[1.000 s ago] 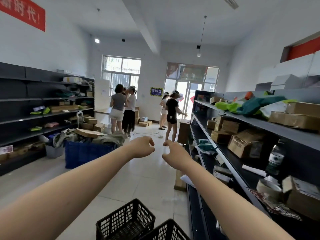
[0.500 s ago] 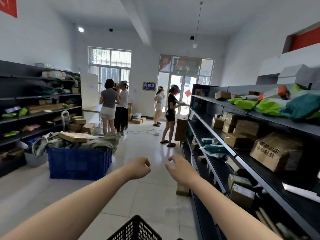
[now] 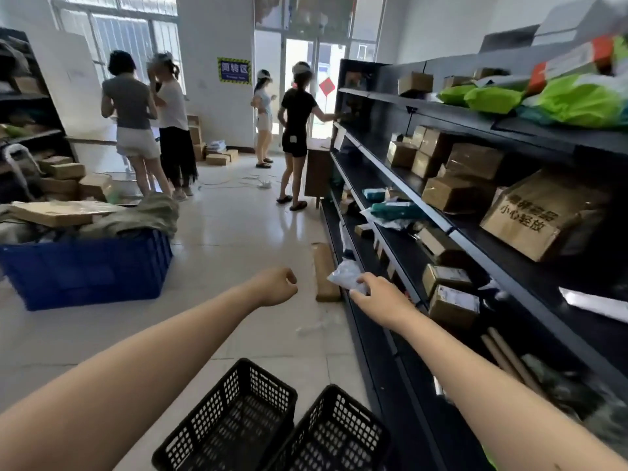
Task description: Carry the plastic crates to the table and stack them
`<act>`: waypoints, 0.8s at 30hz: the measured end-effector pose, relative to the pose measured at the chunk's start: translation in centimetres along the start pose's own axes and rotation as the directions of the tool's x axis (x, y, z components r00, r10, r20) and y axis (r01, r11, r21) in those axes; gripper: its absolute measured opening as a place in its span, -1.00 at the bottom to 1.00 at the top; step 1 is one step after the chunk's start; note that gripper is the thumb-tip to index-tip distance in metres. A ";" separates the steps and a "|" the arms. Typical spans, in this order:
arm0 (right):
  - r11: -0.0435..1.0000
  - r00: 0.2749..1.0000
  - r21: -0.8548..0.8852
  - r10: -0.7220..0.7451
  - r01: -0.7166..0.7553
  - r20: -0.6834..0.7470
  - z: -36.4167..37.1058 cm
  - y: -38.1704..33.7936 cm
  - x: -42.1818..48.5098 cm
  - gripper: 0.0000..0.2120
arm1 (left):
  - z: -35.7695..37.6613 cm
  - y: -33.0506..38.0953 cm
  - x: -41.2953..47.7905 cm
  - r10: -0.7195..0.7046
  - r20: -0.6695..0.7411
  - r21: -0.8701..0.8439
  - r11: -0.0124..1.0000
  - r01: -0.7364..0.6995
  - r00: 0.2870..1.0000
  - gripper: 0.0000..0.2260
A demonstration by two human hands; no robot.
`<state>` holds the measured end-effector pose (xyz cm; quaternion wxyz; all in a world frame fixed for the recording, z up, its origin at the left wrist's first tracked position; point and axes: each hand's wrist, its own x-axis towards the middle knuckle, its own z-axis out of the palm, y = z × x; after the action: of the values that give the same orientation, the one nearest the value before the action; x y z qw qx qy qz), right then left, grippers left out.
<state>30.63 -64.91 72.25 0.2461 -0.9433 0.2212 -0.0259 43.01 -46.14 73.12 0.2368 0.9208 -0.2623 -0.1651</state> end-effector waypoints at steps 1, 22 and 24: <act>1.000 1.000 -0.017 0.026 -0.026 -0.005 0.6 1.0 0.5 -0.55 | 0.6 0.0 1.6 0.023 0.027 0.004 1.000 -0.023 0.999 -0.65; 0.710 0.735 0.192 0.661 -0.677 0.151 22.8 14.5 -5.0 -0.52 | 23.4 0.1 17.9 0.264 0.674 0.223 0.817 -0.531 0.690 -0.64; 0.672 0.703 0.209 0.689 -0.710 0.176 24.4 15.4 -5.8 -0.54 | 25.7 -0.4 18.9 0.231 0.687 0.238 0.825 -0.513 0.689 -0.65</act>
<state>23.03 -63.41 43.83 0.3679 -0.7457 0.5496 0.0805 47.43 -65.46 48.12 -0.0360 0.7636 -0.5403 -0.3517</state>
